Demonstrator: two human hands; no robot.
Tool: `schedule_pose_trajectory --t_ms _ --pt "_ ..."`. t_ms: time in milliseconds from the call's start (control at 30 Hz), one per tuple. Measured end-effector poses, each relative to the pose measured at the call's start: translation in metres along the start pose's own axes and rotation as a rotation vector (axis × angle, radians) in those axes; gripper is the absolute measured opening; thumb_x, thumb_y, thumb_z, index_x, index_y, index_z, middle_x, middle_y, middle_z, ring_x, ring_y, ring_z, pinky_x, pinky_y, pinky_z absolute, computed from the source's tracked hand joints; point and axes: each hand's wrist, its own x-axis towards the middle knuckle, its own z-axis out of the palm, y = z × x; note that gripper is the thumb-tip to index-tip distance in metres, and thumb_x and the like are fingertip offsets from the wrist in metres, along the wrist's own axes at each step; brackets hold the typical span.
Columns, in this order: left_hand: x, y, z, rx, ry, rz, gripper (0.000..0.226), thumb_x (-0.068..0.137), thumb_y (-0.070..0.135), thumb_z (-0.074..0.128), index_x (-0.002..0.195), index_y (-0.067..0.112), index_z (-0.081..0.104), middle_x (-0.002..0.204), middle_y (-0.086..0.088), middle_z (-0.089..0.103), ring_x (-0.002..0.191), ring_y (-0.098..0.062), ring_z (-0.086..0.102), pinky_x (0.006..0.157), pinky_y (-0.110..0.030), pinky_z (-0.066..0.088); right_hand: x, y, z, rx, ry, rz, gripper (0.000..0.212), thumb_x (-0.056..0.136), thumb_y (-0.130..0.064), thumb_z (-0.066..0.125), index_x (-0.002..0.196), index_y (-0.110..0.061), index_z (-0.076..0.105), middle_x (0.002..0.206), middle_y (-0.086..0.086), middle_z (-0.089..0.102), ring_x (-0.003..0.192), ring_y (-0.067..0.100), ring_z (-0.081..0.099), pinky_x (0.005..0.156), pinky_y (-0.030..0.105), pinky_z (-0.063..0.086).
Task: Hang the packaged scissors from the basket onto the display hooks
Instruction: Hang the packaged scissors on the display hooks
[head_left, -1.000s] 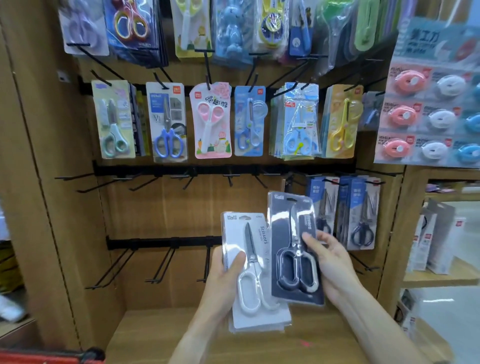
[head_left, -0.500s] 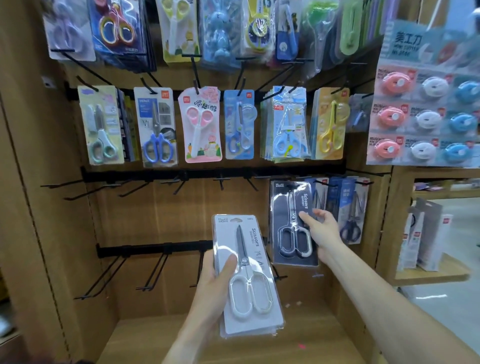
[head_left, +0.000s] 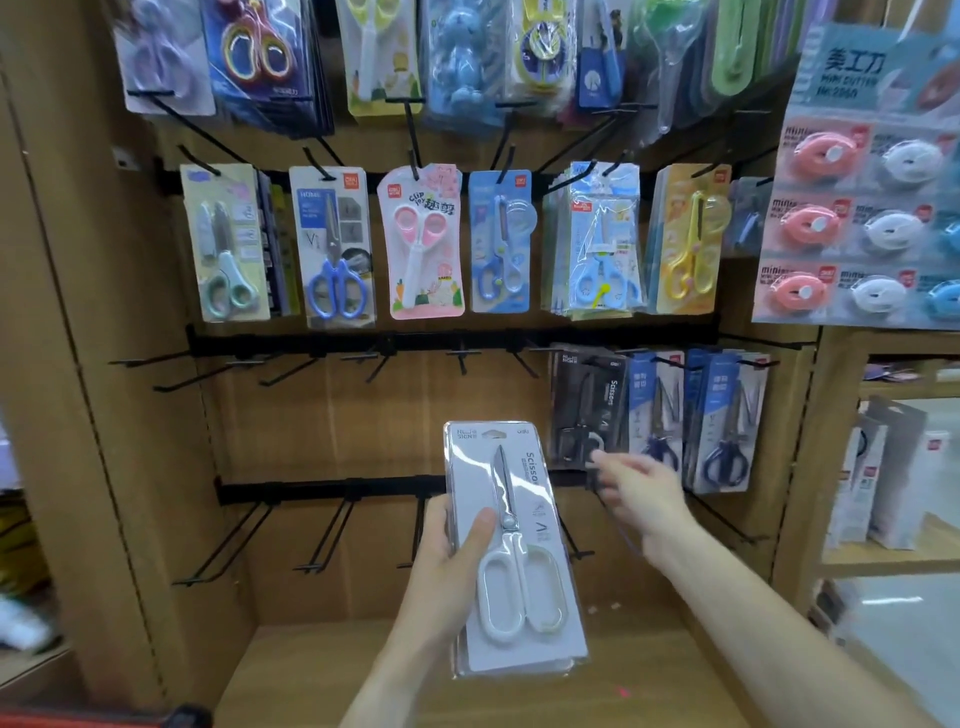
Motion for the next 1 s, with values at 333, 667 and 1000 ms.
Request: schedule_pose_trajectory --t_ms 333,667,1000 --pt "0.000 -0.012 0.019 -0.058 0.021 -0.029 0.025 0.103 0.039 0.061 0.118 0.019 0.057 0.106 0.001 0.078 0.092 -0.016 0.077 0.076 -0.032 0.058 -0.076 0.024 0.007 0.176 -0.300 0.030 0.031 0.092 -0.004 0.075 0.121 -0.003 0.065 0.101 0.013 0.080 0.092 0.030 0.078 0.080 0.040 0.062" --pt "-0.004 -0.011 0.033 -0.027 0.001 -0.013 0.018 0.109 0.045 0.050 0.116 0.030 0.058 0.104 0.009 0.076 0.096 -0.011 0.076 0.079 -0.031 0.056 -0.059 0.025 -0.010 0.355 -0.316 0.125 0.031 0.097 -0.007 0.067 0.127 -0.002 0.063 0.111 0.022 0.077 0.102 0.040 0.074 0.085 0.047 0.062" --pt "0.000 -0.006 0.021 -0.033 0.079 0.044 0.014 0.111 0.031 0.048 0.118 0.024 0.058 0.090 0.010 0.075 0.077 -0.002 0.074 0.061 -0.016 0.053 -0.013 -0.006 -0.040 0.241 -0.015 -0.119 0.033 0.094 -0.017 0.074 0.125 -0.020 0.064 0.110 0.007 0.077 0.097 0.026 0.077 0.090 0.052 0.061"
